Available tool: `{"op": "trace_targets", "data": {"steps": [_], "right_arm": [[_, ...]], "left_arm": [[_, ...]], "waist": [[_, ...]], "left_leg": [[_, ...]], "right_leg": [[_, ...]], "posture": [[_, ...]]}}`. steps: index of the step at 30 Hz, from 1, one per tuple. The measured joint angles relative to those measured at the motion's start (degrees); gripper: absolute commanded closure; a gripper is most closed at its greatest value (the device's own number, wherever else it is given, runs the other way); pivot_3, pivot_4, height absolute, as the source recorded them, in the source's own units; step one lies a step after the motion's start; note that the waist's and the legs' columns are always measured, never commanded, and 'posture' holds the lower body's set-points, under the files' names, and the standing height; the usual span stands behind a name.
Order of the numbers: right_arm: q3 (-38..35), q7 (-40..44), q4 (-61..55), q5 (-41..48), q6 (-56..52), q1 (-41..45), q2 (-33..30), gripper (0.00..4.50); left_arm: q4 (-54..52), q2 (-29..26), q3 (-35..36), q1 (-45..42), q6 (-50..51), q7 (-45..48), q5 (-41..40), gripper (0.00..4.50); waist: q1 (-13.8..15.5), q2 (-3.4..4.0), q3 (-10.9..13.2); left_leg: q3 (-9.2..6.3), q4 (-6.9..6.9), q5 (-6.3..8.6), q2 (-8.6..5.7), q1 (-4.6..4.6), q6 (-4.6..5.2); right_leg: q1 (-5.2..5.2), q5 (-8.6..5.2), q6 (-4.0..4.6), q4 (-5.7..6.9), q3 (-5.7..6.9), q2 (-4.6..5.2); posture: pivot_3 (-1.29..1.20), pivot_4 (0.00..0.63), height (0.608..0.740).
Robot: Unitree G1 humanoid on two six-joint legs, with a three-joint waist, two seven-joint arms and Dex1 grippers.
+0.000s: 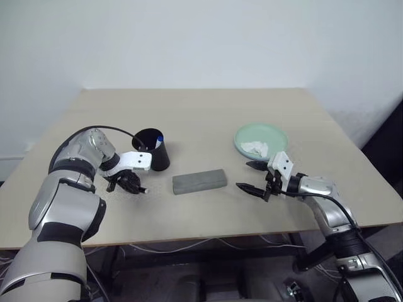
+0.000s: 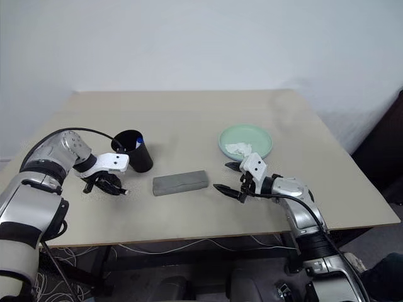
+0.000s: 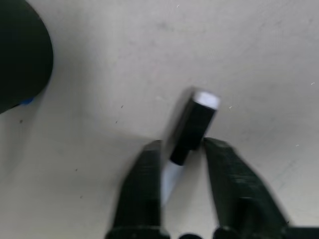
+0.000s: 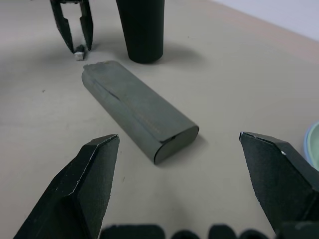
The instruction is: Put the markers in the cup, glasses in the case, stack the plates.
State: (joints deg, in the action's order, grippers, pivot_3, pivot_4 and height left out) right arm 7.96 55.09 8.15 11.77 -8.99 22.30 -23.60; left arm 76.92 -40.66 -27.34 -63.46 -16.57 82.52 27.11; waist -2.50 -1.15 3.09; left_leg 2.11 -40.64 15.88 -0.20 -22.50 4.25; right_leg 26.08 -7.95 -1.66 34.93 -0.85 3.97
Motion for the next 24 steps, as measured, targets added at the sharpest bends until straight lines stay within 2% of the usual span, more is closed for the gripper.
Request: {"op": "trace_targets", "data": {"steps": [24], "right_arm": [[0.5, 1.11, 2.29, -0.04, 0.9, 1.79, 0.78, 0.3]], "left_arm": [[0.0, 1.07, 3.76, 0.76, -2.8, -5.91, -1.03, 3.53]], "waist": [[-0.01, -0.02, -0.01]], "left_leg": [[0.1, -0.01, 0.01, -0.02, -0.08, 0.03]], "right_leg": [[0.05, 0.04, 0.02, 0.0, -0.01, 0.0]], "posture": [[0.0, 0.0, 0.72]]}}
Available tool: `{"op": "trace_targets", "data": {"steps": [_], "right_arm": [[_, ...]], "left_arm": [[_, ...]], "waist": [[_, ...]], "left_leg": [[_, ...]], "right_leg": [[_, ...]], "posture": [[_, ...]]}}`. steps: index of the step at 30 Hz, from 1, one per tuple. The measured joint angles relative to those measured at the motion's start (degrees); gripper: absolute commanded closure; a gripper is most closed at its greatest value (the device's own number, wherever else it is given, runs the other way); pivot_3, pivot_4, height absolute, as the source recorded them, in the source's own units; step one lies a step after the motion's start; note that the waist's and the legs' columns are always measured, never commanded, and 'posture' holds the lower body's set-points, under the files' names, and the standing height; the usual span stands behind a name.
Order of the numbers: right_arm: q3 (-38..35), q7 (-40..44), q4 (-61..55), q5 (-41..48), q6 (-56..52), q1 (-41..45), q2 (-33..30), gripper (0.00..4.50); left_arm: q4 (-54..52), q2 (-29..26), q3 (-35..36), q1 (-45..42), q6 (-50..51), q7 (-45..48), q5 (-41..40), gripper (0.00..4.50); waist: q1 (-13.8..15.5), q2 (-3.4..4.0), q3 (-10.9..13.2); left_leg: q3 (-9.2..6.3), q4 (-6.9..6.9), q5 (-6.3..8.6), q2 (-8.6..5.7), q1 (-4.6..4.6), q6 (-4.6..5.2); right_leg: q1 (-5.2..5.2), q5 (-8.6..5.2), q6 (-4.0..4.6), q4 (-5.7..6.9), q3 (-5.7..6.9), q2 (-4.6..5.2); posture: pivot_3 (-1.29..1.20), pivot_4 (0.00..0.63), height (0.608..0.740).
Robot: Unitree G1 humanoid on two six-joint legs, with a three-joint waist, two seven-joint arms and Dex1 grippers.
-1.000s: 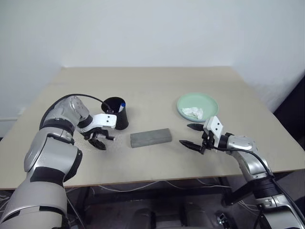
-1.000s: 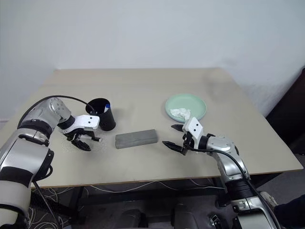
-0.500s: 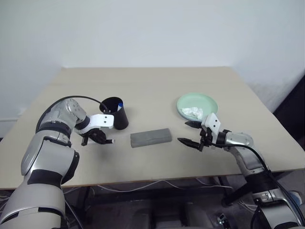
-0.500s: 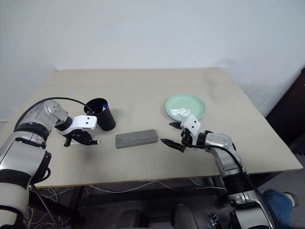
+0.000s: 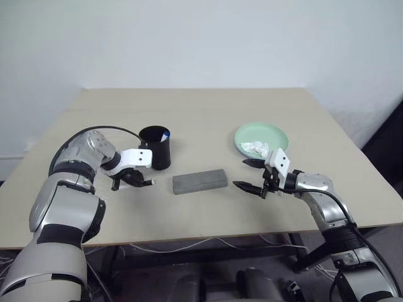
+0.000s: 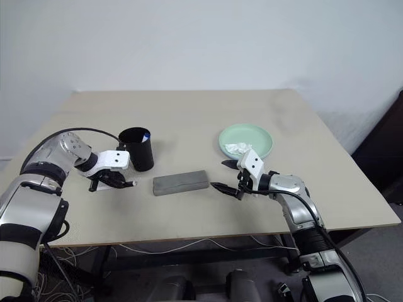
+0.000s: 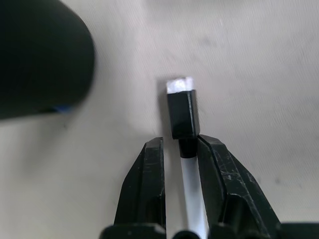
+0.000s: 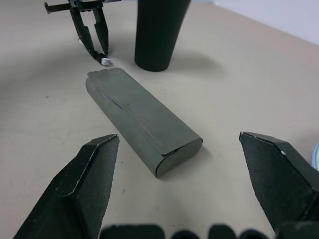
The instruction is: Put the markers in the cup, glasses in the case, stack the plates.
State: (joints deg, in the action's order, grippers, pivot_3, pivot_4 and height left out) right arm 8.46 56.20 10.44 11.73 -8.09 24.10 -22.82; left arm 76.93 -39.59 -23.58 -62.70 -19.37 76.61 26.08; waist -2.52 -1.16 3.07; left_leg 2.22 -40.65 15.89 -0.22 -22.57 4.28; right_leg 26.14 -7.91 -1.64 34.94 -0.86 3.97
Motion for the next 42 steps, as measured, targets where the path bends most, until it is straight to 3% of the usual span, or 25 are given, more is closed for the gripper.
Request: {"op": "trace_targets", "data": {"steps": [7, 20, 25, 28, 33, 42], "right_arm": [[0.0, 0.0, 0.18, -0.01, 0.05, 0.0, 0.0, 0.3], [0.0, -1.29, 1.41, -0.01, 0.56, 0.15, 1.92, 0.3], [0.28, -1.45, 1.6, -0.06, 0.95, 0.5, 2.86, 0.3], [0.3, -1.17, 2.07, -0.07, 1.12, 0.61, 2.78, 0.3], [0.29, -0.91, 2.58, -0.08, 1.14, 0.61, 1.76, 0.3], [0.29, -0.97, 2.58, -0.08, 1.14, 0.64, 1.7, 0.3]], "left_arm": [[0.0, 0.61, 1.05, -0.01, -1.0, -1.27, -0.13, 3.53], [-0.84, 0.71, 6.08, -0.05, -1.51, 7.27, -4.66, 3.53], [-1.1, 0.67, 4.87, -0.04, -2.79, 3.33, -2.95, 3.53], [-1.08, 0.38, 4.66, -0.05, -2.54, 4.26, -2.39, 2.97], [-1.07, -1.26, 4.19, -0.59, -2.45, 4.13, -1.53, 1.21], [-0.9, -2.17, 1.57, -0.81, -3.26, 1.53, 1.57, 1.21]], "waist": [[-0.04, 0.0, 0.0], [-0.05, -0.02, -0.01], [-0.05, -0.02, -0.01], [-0.06, -0.02, -0.01], [-0.06, -0.02, -0.01], [-0.05, -0.03, -0.01]], "left_leg": [[0.07, 0.0, 0.0, 0.0, 0.0, 0.0], [0.08, 0.0, 0.0, -0.01, 0.01, 0.01], [0.08, 0.0, 0.0, -0.01, 0.01, 0.01], [0.09, 0.0, 0.0, -0.01, 0.0, 0.01], [0.09, 0.0, 0.0, -0.01, 0.0, 0.01], [0.09, 0.0, 0.0, -0.01, 0.0, 0.01]], "right_leg": [[0.01, 0.0, 0.0, 0.01, 0.0, -0.01], [0.01, 0.01, 0.01, 0.02, 0.0, -0.01], [0.0, 0.02, 0.01, 0.02, -0.01, -0.01], [0.0, 0.02, 0.01, 0.01, 0.0, -0.01], [0.0, 0.02, 0.01, 0.02, 0.0, -0.01], [0.0, 0.02, 0.01, 0.02, 0.0, 0.0]], "posture": [[0.0, 0.0, 0.72], [0.0, 0.0, 0.72], [0.0, 0.0, 0.72], [0.0, 0.0, 0.72], [0.0, 0.0, 0.72], [0.0, 0.0, 0.72]]}}
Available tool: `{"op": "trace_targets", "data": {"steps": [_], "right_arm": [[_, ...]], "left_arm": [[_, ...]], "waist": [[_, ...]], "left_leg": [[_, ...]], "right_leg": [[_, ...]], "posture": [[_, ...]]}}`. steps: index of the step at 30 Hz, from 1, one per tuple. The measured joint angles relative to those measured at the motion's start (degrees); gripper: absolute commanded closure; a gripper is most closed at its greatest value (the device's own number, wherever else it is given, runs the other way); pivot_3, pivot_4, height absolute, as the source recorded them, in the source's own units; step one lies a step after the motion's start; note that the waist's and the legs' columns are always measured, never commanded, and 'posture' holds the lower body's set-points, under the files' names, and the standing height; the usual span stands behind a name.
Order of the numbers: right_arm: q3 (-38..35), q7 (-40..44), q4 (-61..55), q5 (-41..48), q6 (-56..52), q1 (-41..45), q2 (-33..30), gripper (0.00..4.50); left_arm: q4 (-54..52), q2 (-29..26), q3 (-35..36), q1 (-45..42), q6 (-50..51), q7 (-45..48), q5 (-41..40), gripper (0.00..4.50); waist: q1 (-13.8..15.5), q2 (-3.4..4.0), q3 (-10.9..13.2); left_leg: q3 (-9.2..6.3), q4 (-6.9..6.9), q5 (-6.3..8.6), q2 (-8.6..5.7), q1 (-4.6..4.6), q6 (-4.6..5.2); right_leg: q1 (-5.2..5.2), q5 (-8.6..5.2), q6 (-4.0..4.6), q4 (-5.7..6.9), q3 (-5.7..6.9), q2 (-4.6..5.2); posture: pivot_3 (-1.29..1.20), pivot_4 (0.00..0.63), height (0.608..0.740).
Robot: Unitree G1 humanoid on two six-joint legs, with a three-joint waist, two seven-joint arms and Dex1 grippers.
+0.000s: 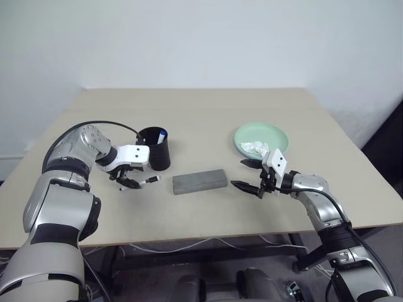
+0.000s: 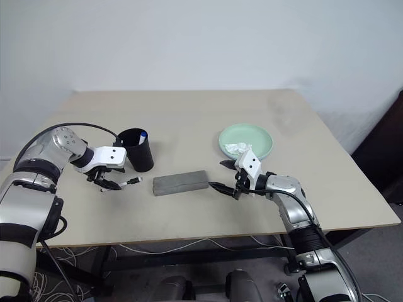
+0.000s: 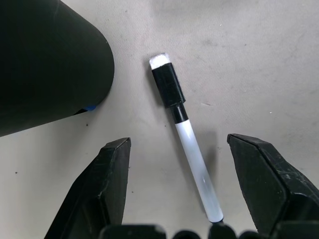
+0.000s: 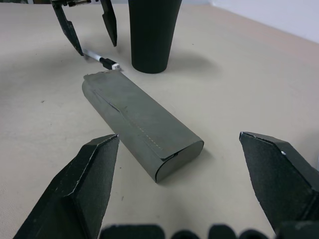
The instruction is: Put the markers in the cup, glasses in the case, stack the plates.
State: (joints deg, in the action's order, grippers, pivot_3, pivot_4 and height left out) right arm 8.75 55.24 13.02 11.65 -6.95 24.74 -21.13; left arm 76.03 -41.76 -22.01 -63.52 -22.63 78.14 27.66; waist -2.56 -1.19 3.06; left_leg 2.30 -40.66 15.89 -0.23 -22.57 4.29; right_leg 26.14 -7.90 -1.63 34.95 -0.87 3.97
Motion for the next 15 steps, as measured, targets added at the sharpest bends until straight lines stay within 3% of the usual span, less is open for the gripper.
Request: {"op": "trace_targets", "data": {"steps": [15], "right_arm": [[0.0, -0.12, -0.03, 0.01, -0.04, 0.2, -0.07, 0.3]], "left_arm": [[0.24, 1.15, 0.25, 1.55, 4.65, -0.85, 0.49, 1.21]], "waist": [[-0.02, 0.01, -0.01]], "left_leg": [[0.0, 0.0, 0.0, 0.01, 0.05, 0.0]], "right_leg": [[-0.01, 0.0, 0.0, 0.05, -0.01, 0.0]], "posture": [[0.0, 0.0, 0.72]]}}
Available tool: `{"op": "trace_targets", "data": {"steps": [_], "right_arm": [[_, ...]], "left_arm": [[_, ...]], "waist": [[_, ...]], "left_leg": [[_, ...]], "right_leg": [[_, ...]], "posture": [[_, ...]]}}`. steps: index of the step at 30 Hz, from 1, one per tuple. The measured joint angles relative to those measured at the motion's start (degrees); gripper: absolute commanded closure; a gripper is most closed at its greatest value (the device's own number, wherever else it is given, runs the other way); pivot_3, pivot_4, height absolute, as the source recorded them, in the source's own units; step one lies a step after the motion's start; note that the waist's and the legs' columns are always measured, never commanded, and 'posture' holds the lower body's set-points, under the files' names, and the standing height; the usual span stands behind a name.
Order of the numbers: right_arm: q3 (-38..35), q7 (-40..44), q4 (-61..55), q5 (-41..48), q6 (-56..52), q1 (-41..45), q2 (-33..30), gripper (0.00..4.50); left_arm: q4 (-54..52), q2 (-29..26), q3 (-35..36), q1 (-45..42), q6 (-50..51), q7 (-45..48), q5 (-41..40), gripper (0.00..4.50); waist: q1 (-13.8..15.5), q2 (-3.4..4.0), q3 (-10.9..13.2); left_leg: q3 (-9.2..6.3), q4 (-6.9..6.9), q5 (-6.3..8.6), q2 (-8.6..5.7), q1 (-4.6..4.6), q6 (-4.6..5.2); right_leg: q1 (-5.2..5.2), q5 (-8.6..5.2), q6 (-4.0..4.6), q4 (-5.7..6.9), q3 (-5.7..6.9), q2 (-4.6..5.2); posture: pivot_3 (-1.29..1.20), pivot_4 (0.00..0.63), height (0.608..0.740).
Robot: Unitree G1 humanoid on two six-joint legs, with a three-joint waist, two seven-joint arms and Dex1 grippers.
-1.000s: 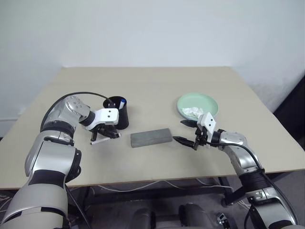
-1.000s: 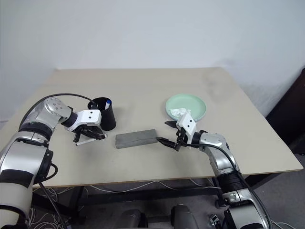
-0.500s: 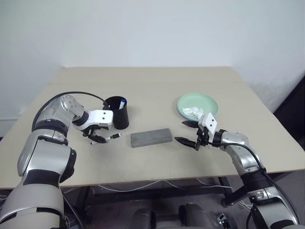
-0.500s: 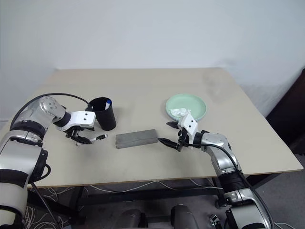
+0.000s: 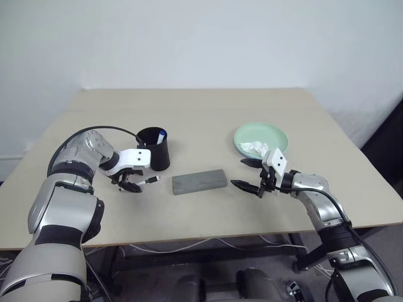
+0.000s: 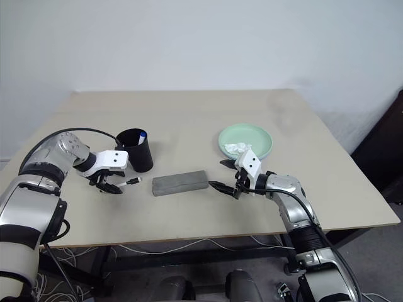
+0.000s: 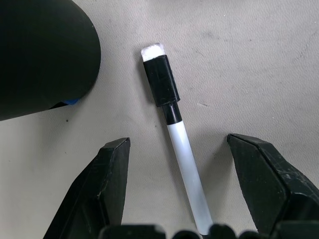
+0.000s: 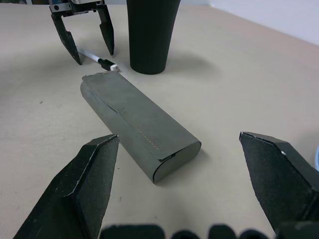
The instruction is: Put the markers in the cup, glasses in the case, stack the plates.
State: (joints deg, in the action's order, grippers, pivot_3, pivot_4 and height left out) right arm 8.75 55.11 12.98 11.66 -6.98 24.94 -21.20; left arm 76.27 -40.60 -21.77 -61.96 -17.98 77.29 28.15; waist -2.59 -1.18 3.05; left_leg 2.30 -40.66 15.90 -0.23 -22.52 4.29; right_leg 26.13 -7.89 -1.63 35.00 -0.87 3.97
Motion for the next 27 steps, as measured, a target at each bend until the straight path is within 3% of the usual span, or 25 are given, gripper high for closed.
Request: {"op": "trace_targets", "data": {"steps": [2, 5, 13, 16, 27], "right_arm": [[0.0, 0.0, -0.06, 0.0, -0.01, -0.03, -0.01, 0.3], [0.0, 0.0, -0.07, 0.0, -0.02, -0.11, -0.03, 0.3], [0.0, 0.04, -0.06, 0.0, -0.02, -0.09, -0.02, 0.3], [0.0, 0.08, -0.06, 0.0, -0.02, -0.06, -0.02, 0.3], [0.0, 0.33, -0.05, -0.01, -0.02, 0.01, -0.03, 0.3]], "left_arm": [[-0.13, -0.15, 0.31, 0.4, 0.44, 0.04, -0.14, 1.21], [-0.21, -0.25, 0.83, 0.89, 1.07, 0.72, -0.91, 1.84], [-0.24, -0.43, 2.03, 2.52, 2.48, 3.73, -2.42, 4.46], [-0.28, -0.62, 2.05, 2.9, 2.75, 3.65, -2.39, 4.46], [-0.45, -0.72, 2.99, 3.05, 2.3, 5.93, -4.14, 4.46]], "waist": [[0.0, 0.04, -0.02], [0.0, 0.06, -0.05], [0.05, 0.16, -0.12], [-0.02, 0.16, -0.12], [0.02, 0.14, -0.11]], "left_leg": [[0.0, 0.0, 0.0, 0.0, 0.03, 0.0], [0.0, 0.0, 0.0, 0.01, 0.06, 0.0], [-0.02, 0.0, 0.0, 0.06, 0.51, -0.02], [-0.03, 0.0, 0.06, 0.15, 0.87, -0.12], [0.0, 0.0, 0.09, 0.17, 0.75, -0.04]], "right_leg": [[-0.01, 0.0, 0.0, 0.02, -0.02, 0.0], [-0.02, 0.0, 0.0, 0.02, -0.03, 0.01], [-0.39, -0.01, 0.02, 0.06, -0.02, 0.0], [-0.7, -0.05, 0.08, 0.0, -0.01, 0.01], [-0.59, -0.02, 0.03, -0.05, 0.03, 0.04]], "posture": [[0.0, 0.0, 0.72], [0.0, 0.0, 0.72], [0.0, 0.0, 0.72], [0.0, 0.0, 0.72], [0.0, 0.0, 0.72]]}}
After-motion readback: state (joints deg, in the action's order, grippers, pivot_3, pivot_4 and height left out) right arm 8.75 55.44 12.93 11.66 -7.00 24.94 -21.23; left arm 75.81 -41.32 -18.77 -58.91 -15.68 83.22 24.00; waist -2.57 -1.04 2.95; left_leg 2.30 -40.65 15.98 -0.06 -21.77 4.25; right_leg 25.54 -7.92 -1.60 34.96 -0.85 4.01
